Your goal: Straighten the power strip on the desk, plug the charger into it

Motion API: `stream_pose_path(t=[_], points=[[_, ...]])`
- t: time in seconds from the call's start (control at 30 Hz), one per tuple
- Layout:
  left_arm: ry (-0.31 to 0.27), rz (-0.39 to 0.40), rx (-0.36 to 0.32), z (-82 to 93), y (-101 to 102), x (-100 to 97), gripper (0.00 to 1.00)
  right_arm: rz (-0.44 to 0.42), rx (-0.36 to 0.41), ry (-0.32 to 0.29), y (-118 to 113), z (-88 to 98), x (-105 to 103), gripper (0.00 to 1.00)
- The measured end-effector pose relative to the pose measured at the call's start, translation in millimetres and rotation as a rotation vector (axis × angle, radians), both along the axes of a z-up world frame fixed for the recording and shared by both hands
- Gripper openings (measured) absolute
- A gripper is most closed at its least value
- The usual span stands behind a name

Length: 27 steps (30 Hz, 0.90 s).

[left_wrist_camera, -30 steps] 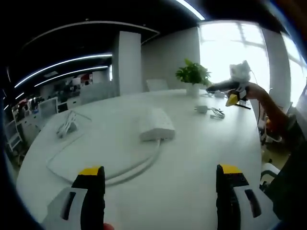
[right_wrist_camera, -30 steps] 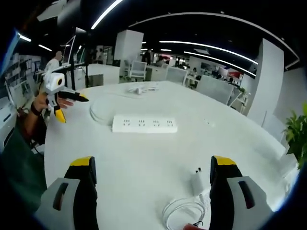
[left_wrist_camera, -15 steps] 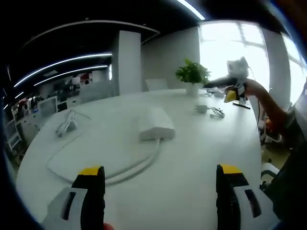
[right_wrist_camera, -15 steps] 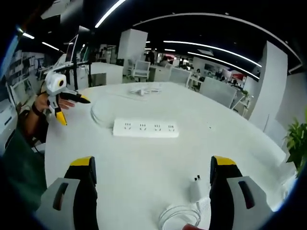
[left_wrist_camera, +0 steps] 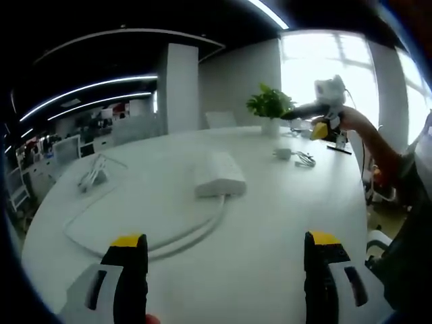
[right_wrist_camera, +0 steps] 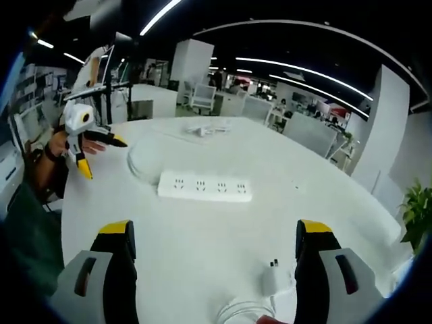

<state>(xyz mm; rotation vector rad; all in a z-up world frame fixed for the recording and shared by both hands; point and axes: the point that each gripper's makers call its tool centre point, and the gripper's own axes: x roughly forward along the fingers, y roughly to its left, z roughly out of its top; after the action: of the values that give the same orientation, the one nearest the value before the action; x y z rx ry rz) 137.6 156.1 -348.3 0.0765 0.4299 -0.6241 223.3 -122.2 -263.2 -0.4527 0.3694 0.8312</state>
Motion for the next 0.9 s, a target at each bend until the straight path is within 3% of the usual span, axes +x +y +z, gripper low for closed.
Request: stream_pose_path(t=[0.9], points=[[0.001, 0.010, -0.005, -1.6, 5.5, 1.0, 0.99, 0.047, -0.059, -0.011, 19.5, -3.9, 9.8, 1.00]])
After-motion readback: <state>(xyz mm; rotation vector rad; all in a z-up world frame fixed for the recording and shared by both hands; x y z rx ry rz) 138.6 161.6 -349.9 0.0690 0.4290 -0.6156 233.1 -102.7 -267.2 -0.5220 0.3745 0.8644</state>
